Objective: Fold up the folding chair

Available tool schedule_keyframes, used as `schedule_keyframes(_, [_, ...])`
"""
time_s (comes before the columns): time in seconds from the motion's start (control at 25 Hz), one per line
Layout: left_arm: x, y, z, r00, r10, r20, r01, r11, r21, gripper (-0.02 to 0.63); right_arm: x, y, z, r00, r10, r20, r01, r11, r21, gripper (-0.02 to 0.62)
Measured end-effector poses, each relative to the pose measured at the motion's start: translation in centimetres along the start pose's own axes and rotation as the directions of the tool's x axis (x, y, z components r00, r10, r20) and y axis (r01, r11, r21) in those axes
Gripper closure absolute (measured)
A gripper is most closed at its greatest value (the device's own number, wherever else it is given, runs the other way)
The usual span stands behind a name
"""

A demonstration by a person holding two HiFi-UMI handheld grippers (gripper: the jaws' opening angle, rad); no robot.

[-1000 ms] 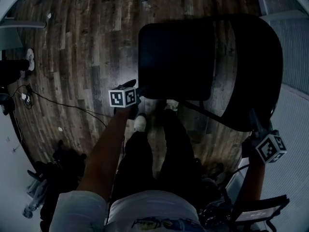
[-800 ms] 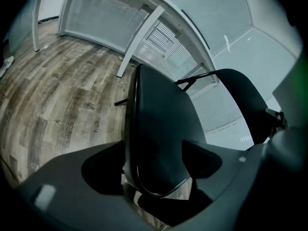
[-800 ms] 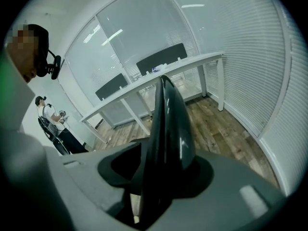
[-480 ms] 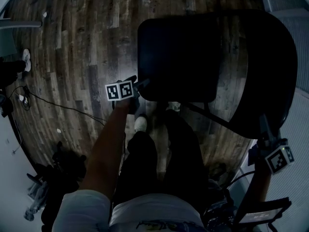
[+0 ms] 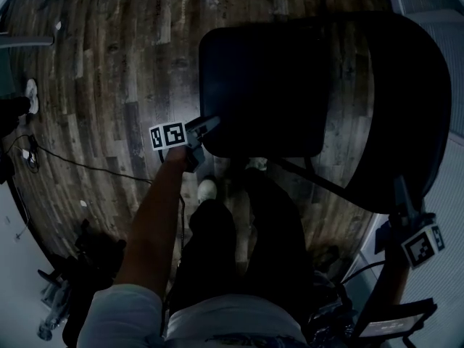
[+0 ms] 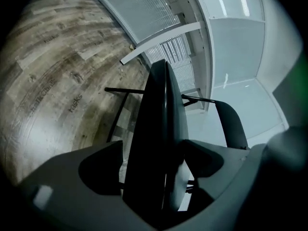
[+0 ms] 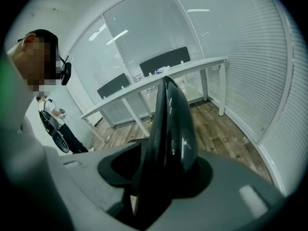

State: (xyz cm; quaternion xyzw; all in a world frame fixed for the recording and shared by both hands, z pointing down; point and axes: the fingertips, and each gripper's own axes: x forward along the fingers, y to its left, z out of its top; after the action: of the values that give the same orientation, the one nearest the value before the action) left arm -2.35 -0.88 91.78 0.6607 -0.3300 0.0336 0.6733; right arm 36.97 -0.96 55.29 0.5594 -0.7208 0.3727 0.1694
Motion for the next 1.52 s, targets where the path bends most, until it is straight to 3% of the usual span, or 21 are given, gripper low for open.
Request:
schedule_keyframes(0.24, [1.5, -1.1, 0.1, 0.991, -0.132, -0.039, 0.131, 0.991, -0.025, 0.198, 0.2, 0.8, 0.6, 0.999, 0.027, 0.024, -0.026, 0.999, -0.019, 0.416])
schedule_keyframes(0.48, [2.1, -1.9, -0.5, 0.972, -0.212, -0.104, 0.212, 0.977, -0.010, 0.261, -0.1, -0.3, 0.4, 1.000, -0.007, 0.023, 0.008, 1.000, -0.009, 0.416])
schedule_keyframes(0.64, [1.9, -2.0, -0.5, 0.971, -0.215, -0.104, 0.217, 0.976, 0.009, 0.282, -0.2, -0.3, 0.5, 1.000, 0.001, 0.019, -0.002, 1.000, 0.019, 0.416])
schedule_keyframes(0.88, [1.8, -2.5, -0.5, 0.969, -0.216, -0.120, 0.218, 0.976, 0.005, 0.302, -0.1, -0.3, 0.6, 1.000, 0.010, 0.022, -0.010, 1.000, 0.018, 0.508])
schedule_keyframes(1.0, [1.9, -3.1, -0.6, 0.968, -0.216, -0.124, 0.219, 0.976, 0.003, 0.316, 0.1, 0.3, 1.0, 0.999, 0.030, 0.031, -0.030, 1.000, -0.006, 0.518])
schedule_keyframes(1.2, [1.8, -4.6, -0.9, 0.972, -0.196, -0.131, 0.199, 0.980, 0.008, 0.339, 0.0, 0.8, 1.3, 1.000, -0.014, 0.017, 0.014, 0.999, -0.043, 0.519])
schedule_keyframes(1.52, [0.8, -10.2, -2.3, 0.976, -0.168, -0.139, 0.172, 0.985, 0.022, 0.371, -3.0, 2.5, 3.1, 0.999, -0.031, 0.016, 0.032, 0.995, -0.092, 0.520])
